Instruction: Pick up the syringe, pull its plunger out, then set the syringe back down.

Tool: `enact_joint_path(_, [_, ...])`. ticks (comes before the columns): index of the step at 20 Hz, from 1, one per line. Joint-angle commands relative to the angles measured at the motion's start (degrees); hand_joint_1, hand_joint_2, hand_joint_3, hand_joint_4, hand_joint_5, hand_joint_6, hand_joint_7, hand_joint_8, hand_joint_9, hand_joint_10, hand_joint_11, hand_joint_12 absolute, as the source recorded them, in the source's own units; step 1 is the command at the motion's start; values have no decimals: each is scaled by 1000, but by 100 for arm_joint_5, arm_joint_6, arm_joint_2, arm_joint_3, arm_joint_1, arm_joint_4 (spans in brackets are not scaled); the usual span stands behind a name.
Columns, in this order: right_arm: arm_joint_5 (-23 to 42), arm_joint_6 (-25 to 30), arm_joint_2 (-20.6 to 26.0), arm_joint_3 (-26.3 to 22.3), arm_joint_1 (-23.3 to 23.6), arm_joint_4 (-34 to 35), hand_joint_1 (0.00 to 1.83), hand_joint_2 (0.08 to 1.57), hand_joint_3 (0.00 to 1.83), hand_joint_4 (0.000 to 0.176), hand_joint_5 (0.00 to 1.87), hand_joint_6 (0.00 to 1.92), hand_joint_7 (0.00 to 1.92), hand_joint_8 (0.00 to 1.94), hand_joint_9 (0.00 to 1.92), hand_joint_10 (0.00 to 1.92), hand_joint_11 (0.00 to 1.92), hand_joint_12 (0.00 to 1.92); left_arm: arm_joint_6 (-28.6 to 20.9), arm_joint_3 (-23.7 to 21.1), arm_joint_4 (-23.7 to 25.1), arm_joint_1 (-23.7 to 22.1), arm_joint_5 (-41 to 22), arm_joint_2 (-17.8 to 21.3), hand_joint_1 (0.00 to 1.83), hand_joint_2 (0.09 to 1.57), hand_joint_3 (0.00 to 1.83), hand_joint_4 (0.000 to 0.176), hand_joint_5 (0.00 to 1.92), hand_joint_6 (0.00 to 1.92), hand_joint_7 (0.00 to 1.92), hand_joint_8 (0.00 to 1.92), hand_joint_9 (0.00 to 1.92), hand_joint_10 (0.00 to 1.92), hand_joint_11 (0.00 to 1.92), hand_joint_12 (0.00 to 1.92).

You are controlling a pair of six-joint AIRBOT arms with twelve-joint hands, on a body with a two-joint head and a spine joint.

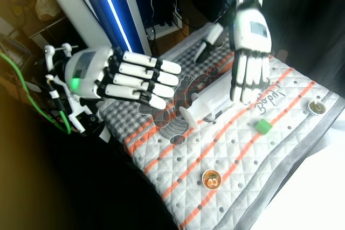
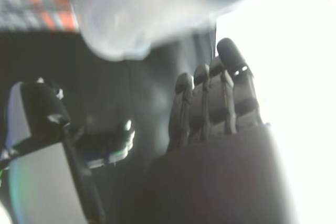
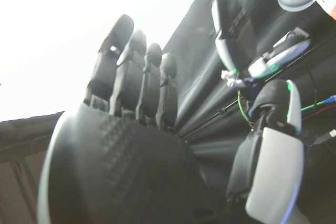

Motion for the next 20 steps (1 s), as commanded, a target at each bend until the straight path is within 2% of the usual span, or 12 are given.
enact_joint_path(1, [703, 7, -9, 29, 54, -52, 829, 896, 0, 8, 472, 3, 511, 0, 535, 4, 287, 790, -28, 88, 142, -91, 377, -101, 984, 759, 4, 0, 222, 4, 180, 3, 166, 13, 0, 1014])
enact_joint_path(2, [703, 8, -9, 29, 56, -54, 839, 891, 0, 13, 488, 2, 504, 0, 532, 1, 304, 768, -28, 170, 142, -82, 290, -170, 965, 778, 8, 0, 213, 1, 176, 2, 160, 9, 0, 1044])
enact_joint_path(3, [703, 8, -9, 30, 62, -59, 897, 896, 2, 0, 503, 7, 493, 0, 513, 0, 294, 757, -30, 278, 142, -65, 204, -260, 967, 781, 5, 0, 219, 2, 184, 3, 167, 11, 0, 1105])
enact_joint_path(6, [703, 16, -9, 31, 70, -61, 918, 922, 5, 5, 533, 6, 554, 11, 554, 13, 258, 784, -35, 536, 142, 37, -28, -479, 954, 770, 0, 0, 259, 11, 236, 14, 207, 25, 0, 1193])
enact_joint_path(7, [703, 18, -9, 33, 71, -61, 920, 926, 2, 0, 548, 5, 580, 7, 579, 14, 256, 834, -36, 551, 142, 79, -62, -495, 969, 773, 1, 0, 270, 14, 251, 19, 221, 30, 0, 1196])
enact_joint_path(10, [704, 30, -9, 34, 77, -61, 960, 935, 0, 0, 581, 8, 611, 6, 595, 11, 204, 983, -40, 624, 142, 179, -187, -556, 951, 799, 6, 0, 293, 11, 300, 17, 286, 58, 0, 1441])
enact_joint_path(13, [704, 40, -9, 34, 81, -61, 959, 947, 4, 0, 575, 1, 617, 2, 604, 8, 222, 953, -48, 758, 142, 249, -309, -656, 936, 819, 8, 0, 316, 10, 312, 9, 258, 46, 0, 1372])
enact_joint_path(14, [705, 52, -9, 36, 82, -61, 966, 974, 5, 0, 559, 0, 621, 2, 621, 11, 226, 1003, -50, 794, 142, 269, -331, -681, 917, 845, 13, 0, 309, 5, 293, 6, 236, 36, 0, 1250])
enact_joint_path(15, [705, 57, -9, 36, 82, -60, 973, 977, 2, 0, 558, 1, 608, 1, 607, 3, 205, 1045, -60, 827, 142, 289, -334, -700, 948, 869, 14, 0, 328, 8, 296, 5, 245, 37, 0, 1267])
enact_joint_path(18, [706, 73, -10, 36, 82, -60, 1061, 970, 0, 0, 572, 1, 622, 1, 596, 1, 213, 962, -201, 940, 142, 337, -327, -748, 997, 1006, 4, 0, 659, 26, 517, 16, 393, 119, 0, 1356])
enact_joint_path(19, [706, 76, -11, 36, 82, -60, 1023, 971, 0, 0, 584, 6, 631, 5, 607, 6, 232, 957, -265, 976, 142, 352, -312, -758, 1101, 1050, 0, 0, 858, 15, 689, 59, 392, 611, 57, 1566])
enact_joint_path(20, [706, 81, -11, 36, 82, -60, 1049, 991, 2, 0, 620, 11, 659, 7, 645, 15, 236, 992, -330, 1010, 142, 364, -285, -762, 1137, 1120, 0, 0, 934, 795, 769, 120, 264, 1170, 186, 1818])
